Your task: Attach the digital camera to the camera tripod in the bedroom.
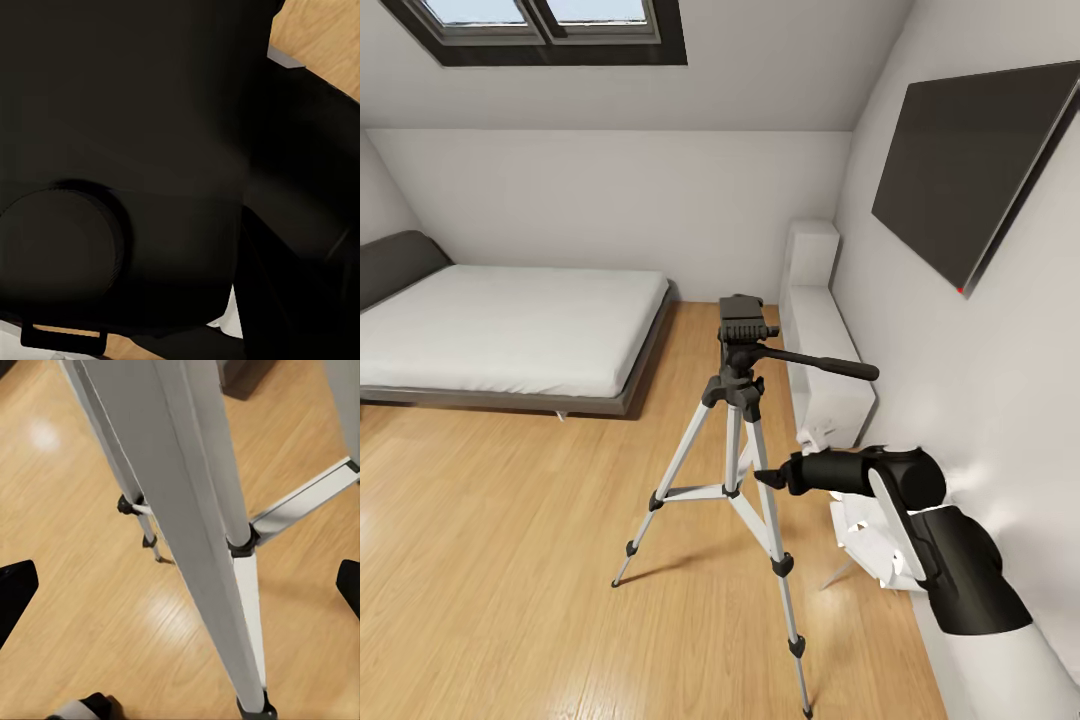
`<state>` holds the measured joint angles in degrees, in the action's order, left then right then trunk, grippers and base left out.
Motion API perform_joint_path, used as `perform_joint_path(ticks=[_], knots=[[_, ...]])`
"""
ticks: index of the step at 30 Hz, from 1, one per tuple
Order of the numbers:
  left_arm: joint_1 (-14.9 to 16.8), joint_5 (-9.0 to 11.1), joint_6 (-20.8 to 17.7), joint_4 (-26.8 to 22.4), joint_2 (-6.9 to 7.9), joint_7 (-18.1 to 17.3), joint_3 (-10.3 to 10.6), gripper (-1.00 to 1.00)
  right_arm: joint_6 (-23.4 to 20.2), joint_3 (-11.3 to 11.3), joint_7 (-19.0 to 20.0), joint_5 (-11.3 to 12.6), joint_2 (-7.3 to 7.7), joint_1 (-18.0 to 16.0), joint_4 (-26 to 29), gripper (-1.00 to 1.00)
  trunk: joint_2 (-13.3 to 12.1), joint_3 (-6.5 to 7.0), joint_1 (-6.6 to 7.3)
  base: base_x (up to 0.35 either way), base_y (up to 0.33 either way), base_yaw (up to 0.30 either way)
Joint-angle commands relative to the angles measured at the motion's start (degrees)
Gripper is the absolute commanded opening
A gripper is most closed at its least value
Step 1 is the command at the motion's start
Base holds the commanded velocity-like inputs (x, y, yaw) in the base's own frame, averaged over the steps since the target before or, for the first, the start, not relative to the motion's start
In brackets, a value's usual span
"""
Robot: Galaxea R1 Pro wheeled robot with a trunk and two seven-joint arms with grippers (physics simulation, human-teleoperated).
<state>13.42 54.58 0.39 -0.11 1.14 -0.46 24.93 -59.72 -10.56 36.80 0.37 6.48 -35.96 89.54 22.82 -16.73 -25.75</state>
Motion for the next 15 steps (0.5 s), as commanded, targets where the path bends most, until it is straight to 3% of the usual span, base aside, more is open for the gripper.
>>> perform_joint_path(ticks=[1, 15], knots=[[0.02, 0.35, 0.04, -0.01, 0.01, -0.06, 0.47, -1.0, -0.28, -0.2, 0.04, -0.02, -0.02, -0.06, 0.04, 1.0, 0.1, -0.1, -0.03, 0.0, 0.0, 0.0], [0.02, 0.35, 0.04, -0.05, 0.01, -0.06, 0.48, -1.0, 0.25, -0.96, -0.06, 0.37, -1.74, -0.06, -2.79, 1.0, 0.1, -0.1, -0.03, 0.0, 0.0, 0.0]])
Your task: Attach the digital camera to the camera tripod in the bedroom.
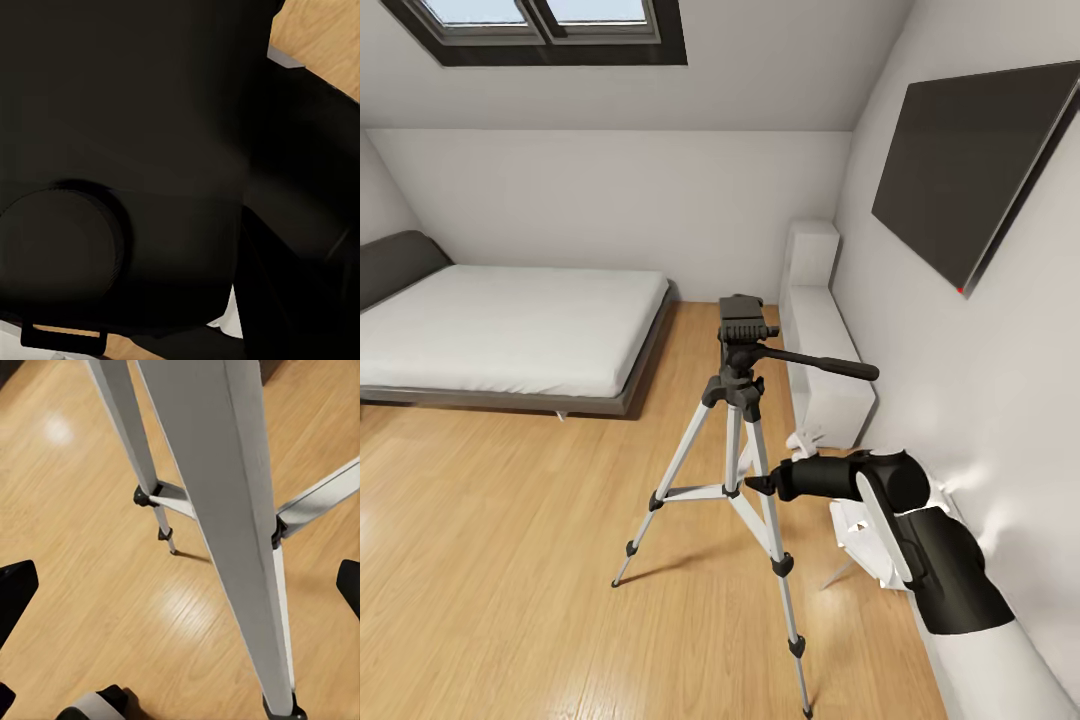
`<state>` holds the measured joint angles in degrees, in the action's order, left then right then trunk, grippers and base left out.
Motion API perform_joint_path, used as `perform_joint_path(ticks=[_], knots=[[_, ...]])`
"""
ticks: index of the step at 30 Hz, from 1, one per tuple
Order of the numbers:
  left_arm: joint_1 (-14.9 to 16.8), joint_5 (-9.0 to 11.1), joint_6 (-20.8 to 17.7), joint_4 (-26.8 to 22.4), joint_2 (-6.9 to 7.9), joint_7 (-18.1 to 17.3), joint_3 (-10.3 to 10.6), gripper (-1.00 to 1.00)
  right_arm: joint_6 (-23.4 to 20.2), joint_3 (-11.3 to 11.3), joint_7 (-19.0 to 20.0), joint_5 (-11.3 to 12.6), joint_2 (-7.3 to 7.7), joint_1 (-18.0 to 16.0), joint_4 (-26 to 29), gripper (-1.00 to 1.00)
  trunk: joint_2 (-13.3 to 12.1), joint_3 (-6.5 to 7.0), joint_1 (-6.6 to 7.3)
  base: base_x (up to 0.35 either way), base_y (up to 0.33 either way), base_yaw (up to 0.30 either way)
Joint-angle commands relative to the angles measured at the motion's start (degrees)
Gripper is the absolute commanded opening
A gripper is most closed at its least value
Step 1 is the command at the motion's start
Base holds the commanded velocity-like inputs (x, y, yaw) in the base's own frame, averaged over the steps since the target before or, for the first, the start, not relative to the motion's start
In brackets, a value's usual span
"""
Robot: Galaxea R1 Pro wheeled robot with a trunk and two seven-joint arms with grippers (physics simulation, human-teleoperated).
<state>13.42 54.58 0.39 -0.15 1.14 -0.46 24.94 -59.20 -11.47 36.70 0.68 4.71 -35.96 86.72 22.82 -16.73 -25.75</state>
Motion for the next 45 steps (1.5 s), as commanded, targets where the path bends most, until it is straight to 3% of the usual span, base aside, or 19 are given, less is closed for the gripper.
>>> perform_joint_path(ticks=[1, 4, 9, 22, 38, 39, 45], knots=[[0.02, 0.35, 0.04, 0.0, 0.01, -0.06, 0.51, -1.0, 4.39, -0.1, -0.03, 0.1, -0.11, -0.03, -3.68, 1.0, 0.1, -0.1, -0.03, 0.0, 0.0, 0.0], [0.02, 0.35, 0.02, 0.05, 0.01, -0.06, 0.48, -1.0, 8.96, 0.05, -0.06, -0.02, -0.49, -0.03, -7.4, 1.0, 0.1, -0.1, -0.03, 0.0, 0.0, 0.0], [0.02, 0.35, 0.03, -0.01, 0.01, -0.06, 0.51, -1.0, 10.8, 0.01, -0.17, 0.03, -0.71, 0.0, -8.55, 1.0, 0.1, -0.1, -0.03, 0.0, 0.0, 0.0], [0.02, 0.35, 0.05, -0.02, 0.01, -0.06, 0.51, -1.0, 11.45, -0.15, -3.51, 0.02, -3.42, 0.01, -9.68, 1.0, 0.1, -0.1, -0.03, 0.0, 0.0, 0.0], [0.02, 0.35, 0.05, 0.01, 0.01, -0.06, 0.51, -1.0, 11.47, -0.14, -5.76, 0.06, -3.64, -0.01, -9.82, 1.0, 0.1, -0.1, -0.03, 0.0, 0.0, 0.0], [0.02, 0.35, 0.05, 0.02, 0.01, -0.06, 0.48, -1.0, 11.47, -0.13, -5.8, 0.04, -3.6, -0.01, -9.82, -1.0, 0.1, -0.1, -0.03, 0.0, 0.0, 0.0], [0.02, 0.38, 0.05, 0.04, 0.01, -0.06, 0.47, -1.0, 11.47, -0.13, -5.84, 0.09, -3.62, 0.0, -9.82, -1.0, 0.1, -0.1, -0.03, 0.0, 0.0, 0.0]])
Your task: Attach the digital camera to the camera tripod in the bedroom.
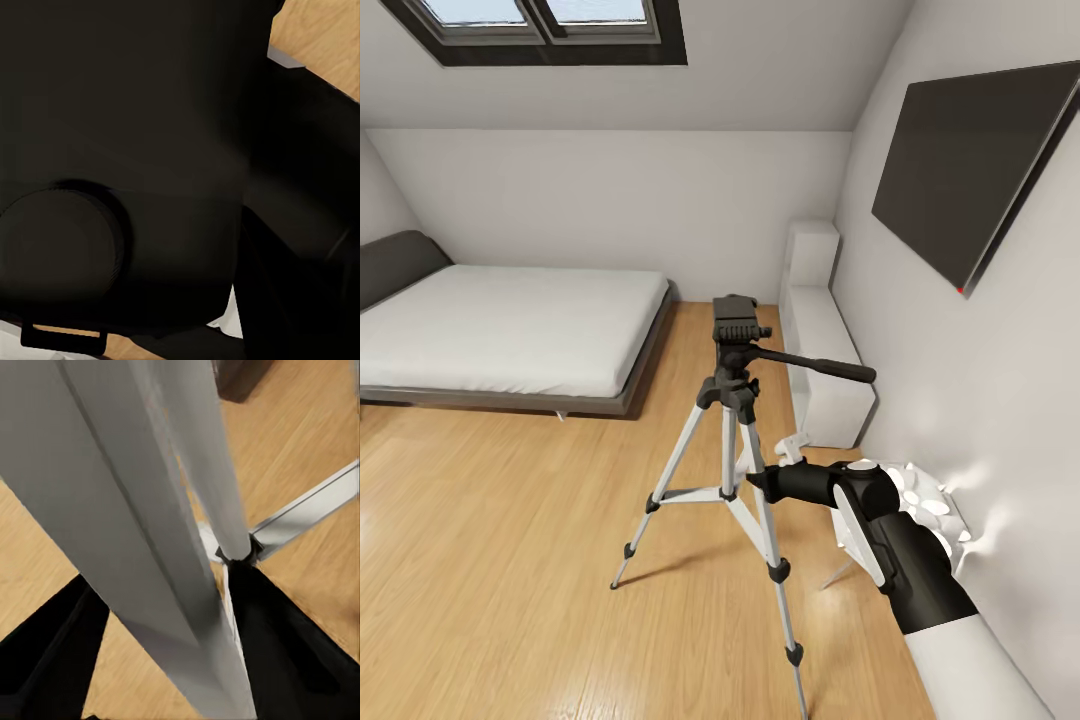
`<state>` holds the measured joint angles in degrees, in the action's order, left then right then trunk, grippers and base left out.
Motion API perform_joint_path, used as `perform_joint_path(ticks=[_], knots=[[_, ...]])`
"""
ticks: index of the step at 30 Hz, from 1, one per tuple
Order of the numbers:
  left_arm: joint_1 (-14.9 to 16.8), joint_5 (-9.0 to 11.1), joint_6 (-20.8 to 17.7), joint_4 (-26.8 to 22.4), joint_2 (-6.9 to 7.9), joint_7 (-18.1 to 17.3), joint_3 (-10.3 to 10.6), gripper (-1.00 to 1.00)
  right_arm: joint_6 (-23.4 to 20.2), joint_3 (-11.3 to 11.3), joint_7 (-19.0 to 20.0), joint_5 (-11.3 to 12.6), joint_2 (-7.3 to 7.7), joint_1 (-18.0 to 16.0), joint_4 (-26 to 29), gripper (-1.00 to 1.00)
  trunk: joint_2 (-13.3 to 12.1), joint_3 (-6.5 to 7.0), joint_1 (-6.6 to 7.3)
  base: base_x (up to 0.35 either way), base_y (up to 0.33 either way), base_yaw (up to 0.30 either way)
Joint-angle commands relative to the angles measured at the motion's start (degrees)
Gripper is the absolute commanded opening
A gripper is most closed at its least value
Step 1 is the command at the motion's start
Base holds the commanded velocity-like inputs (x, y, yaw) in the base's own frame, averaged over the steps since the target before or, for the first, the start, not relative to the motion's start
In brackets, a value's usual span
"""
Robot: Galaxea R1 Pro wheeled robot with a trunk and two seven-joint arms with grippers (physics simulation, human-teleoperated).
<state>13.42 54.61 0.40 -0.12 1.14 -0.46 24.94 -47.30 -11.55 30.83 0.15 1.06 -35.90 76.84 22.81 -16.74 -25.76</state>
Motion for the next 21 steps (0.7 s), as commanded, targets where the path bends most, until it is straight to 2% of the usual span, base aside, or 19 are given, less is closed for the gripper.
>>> perform_joint_path(ticks=[1, 9, 19, 21], knots=[[0.02, 0.37, 0.04, -0.01, 0.01, -0.06, 0.49, -1.0, -0.42, -0.05, 0.03, 0.62, 0.02, -0.07, 0.07, -1.0, 0.11, -0.09, -0.03, 0.0, 0.0, 0.0], [0.02, 0.78, 0.04, -0.05, 0.1, 0.26, 0.46, -1.0, -0.36, -0.03, 0.02, 0.64, 0.1, -0.05, 0.07, -1.0, 0.11, -0.09, -0.03, 0.0, 0.0, 0.0], [0.02, -0.08, 0.04, -0.18, 0.41, 0.37, 0.9, -1.0, -0.34, 0.03, 0.02, 0.38, 0.26, -0.05, 0.07, -1.0, 0.11, -0.09, -0.03, 0.0, 0.0, 0.0], [0.02, -0.26, -0.02, -0.25, 0.91, 0.37, 0.98, -1.0, -0.34, 0.04, 0.02, 0.22, 0.35, -0.05, 0.07, -1.0, 0.11, -0.09, -0.03, 0.0, 0.0, 0.0]])
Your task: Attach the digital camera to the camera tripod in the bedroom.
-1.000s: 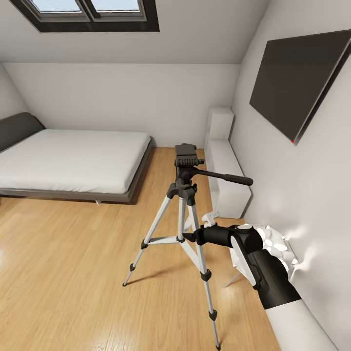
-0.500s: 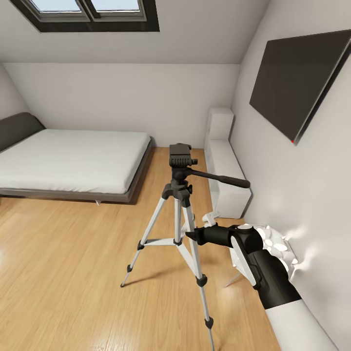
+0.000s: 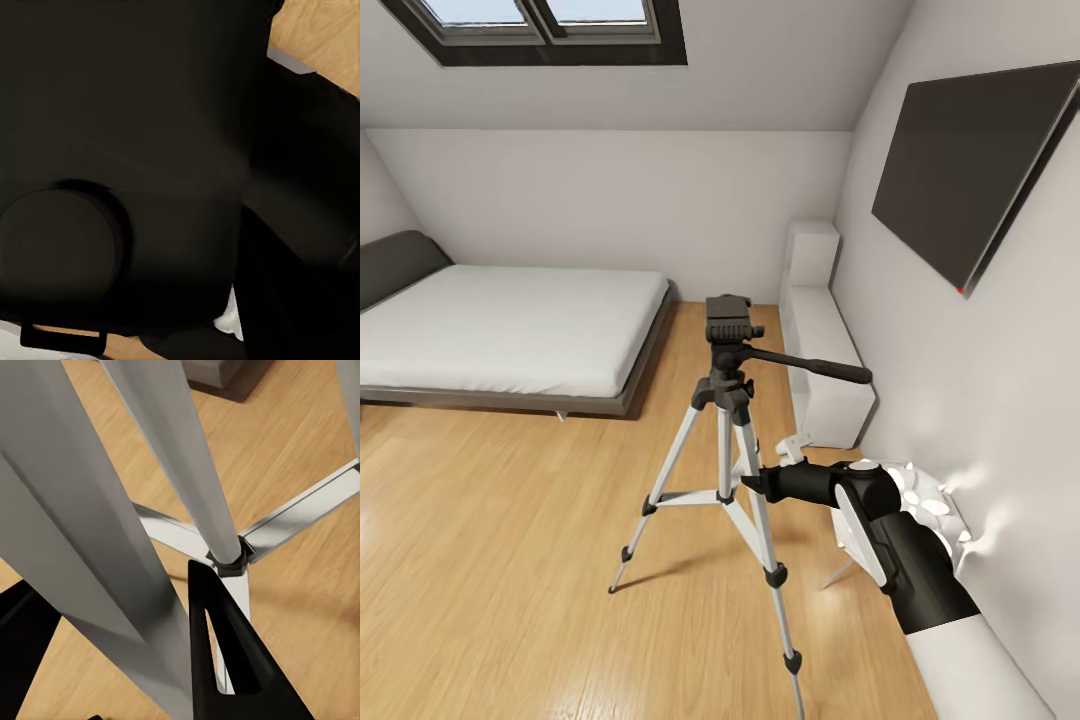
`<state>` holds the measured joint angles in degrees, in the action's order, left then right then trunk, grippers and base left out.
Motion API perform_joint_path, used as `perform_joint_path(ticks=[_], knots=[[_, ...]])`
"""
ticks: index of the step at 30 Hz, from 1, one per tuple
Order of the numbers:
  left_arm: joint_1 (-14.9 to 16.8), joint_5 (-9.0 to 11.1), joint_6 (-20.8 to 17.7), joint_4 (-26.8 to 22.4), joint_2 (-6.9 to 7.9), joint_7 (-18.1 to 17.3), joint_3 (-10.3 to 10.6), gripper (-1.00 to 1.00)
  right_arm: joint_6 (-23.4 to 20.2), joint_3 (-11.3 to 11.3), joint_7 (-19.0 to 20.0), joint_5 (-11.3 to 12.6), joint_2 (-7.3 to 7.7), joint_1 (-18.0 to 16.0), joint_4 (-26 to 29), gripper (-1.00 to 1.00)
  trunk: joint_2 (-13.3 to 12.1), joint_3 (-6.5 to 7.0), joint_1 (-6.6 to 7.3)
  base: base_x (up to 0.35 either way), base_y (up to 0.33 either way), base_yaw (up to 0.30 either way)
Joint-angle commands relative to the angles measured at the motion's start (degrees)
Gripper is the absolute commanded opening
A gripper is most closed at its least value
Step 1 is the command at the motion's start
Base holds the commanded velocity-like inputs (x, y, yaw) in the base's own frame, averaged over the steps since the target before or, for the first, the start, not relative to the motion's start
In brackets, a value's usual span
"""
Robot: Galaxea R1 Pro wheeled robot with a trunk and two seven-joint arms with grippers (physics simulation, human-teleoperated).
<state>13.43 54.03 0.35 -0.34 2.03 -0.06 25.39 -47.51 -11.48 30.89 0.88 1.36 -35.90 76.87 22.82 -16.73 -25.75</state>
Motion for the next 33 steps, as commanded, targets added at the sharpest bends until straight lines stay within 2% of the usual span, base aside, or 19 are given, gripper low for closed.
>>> perform_joint_path(ticks=[1, 4, 6, 7, 10, 12, 14, 15, 16, 18, 20, 21, 23, 26, 28, 29, 30, 32, 33], knots=[[0.02, 0.23, -0.11, -0.19, 0.91, -0.08, 0.54, -1.0, -0.13, -0.04, -0.04, -0.58, 0.13, -0.05, 0.06, -1.0, 0.09, -0.1, -0.03, 0.0, 0.0, 0.0], [0.05, 0.01, -0.71, -1.86, 3.61, -0.15, 0.54, -1.0, -0.18, -0.04, -0.04, -0.69, 0.3, -0.05, 0.1, -1.0, 0.09, -0.1, -0.03, 0.0, 0.0, 0.0], [0.14, -0.97, -2.43, -6.47, 6.71, -0.18, 0.59, -1.0, -0.2, -0.04, -0.02, -0.75, 0.41, -0.05, 0.12, -1.0, 0.09, -0.1, -0.03, 0.0, 0.0, 0.0], [0.2, -2.39, -5.6, -11.35, 9.55, -0.19, 0.59, -1.0, -0.21, -0.04, 0.01, -0.77, 0.49, -0.05, 0.12, -1.0, 0.09, -0.1, -0.03, 0.0, 0.0, 0.0], [0.35, -4.07, -13.16, -19.42, 13.91, -0.16, 0.51, -1.0, -0.22, -0.04, 0.1, -0.8, 0.58, -0.05, 0.18, -1.0, 0.09, -0.1, -0.03, 0.0, 0.0, 0.0], [0.53, -4.82, -22.47, -28.09, 18.18, 0.06, 0.26, -1.0, -0.22, -0.04, 0.17, -0.81, 0.68, -0.05, 0.2, -1.0, 0.09, -0.1, -0.03, 0.0, 0.0, 0.0], [1.36, -5.06, -28.62, -34.19, 20.84, 0.15, 0.12, -1.0, -0.22, -0.04, 0.2, -0.8, 0.72, -0.05, 0.21, -1.0, 0.09, -0.1, -0.03, 0.0, 0.0, 0.0], [2.0, -5.12, -30.4, -36.09, 21.56, 0.16, 0.03, -1.0, -0.22, -0.04, 0.2, -0.8, 0.72, -0.05, 0.21, -1.0, 0.09, -0.1, -0.03, 0.0, 0.0, 0.0], [3.9, -5.18, -33.52, -39.52, 22.65, 0.21, -0.27, -1.0, -0.24, -0.04, 0.21, -0.8, 0.73, -0.05, 0.21, -1.0, 0.09, -0.1, -0.03, 0.0, 0.0, 0.0], [7.7, -5.18, -37.19, -43.16, 23.55, 0.61, -1.17, -1.0, -0.24, -0.04, 0.22, -0.82, 0.74, -0.05, 0.21, -1.0, 0.09, -0.1, -0.03, 0.0, 0.0, 0.0], [10.61, -5.17, -39.53, -44.59, 23.78, 1.2, -2.02, -1.0, -0.25, -0.04, 0.22, -0.84, 0.75, -0.05, 0.21, -1.0, 0.09, -0.1, -0.03, 0.0, 0.0, 0.0], [13.75, -5.2, -42.05, -45.5, 23.87, 2.07, -2.87, -1.0, -0.24, -0.04, 0.22, -0.86, 0.76, -0.05, 0.21, -1.0, 0.09, -0.1, -0.03, 0.0, 0.0, 0.0], [17.14, -5.22, -44.7, -46.05, 23.85, 3.29, -3.53, -1.0, -0.23, -0.04, 0.22, -0.86, 0.79, -0.05, 0.21, -1.0, 0.09, -0.1, -0.03, 0.0, 0.0, 0.0], [26.26, -5.21, -50.62, -46.6, 23.67, 7.18, -4.36, -1.0, -0.27, -0.04, 0.22, -1.33, 0.77, -0.05, 0.21, -1.0, 0.09, -0.1, -0.03, 0.0, 0.0, 0.0], [29.87, -5.19, -52.43, -46.73, 23.64, 8.68, -4.56, -1.0, -0.25, -0.04, 0.22, -1.76, 0.76, -0.05, 0.21, -1.0, 0.09, -0.1, -0.03, 0.0, 0.0, 0.0], [33.54, -5.16, -53.96, -46.84, 23.61, 10.05, -4.68, -1.0, -0.24, -0.07, 0.22, -2.22, 0.76, -0.05, 0.21, -1.0, 0.09, -0.1, -0.03, 0.0, 0.0, 0.0], [35.44, -5.11, -54.66, -46.88, 23.58, 10.65, -4.73, -1.0, -0.23, -0.08, 0.22, -2.43, 0.76, -0.05, 0.21, -1.0, 0.09, -0.1, -0.03, 0.0, 0.0, 0.0], [43.43, -4.94, -57.46, -47.11, 23.16, 12.61, -4.84, -1.0, -0.24, -0.14, 0.22, -3.23, 0.67, -0.05, 0.21, -1.0, 0.09, -0.1, -0.03, 0.0, 0.0, 0.0], [45.45, -4.92, -57.98, -47.23, 22.91, 12.98, -4.85, -1.0, -0.26, -0.15, 0.24, -3.38, 0.65, -0.05, 0.21, -1.0, 0.09, -0.1, -0.03, 0.0, 0.0, 0.0]])
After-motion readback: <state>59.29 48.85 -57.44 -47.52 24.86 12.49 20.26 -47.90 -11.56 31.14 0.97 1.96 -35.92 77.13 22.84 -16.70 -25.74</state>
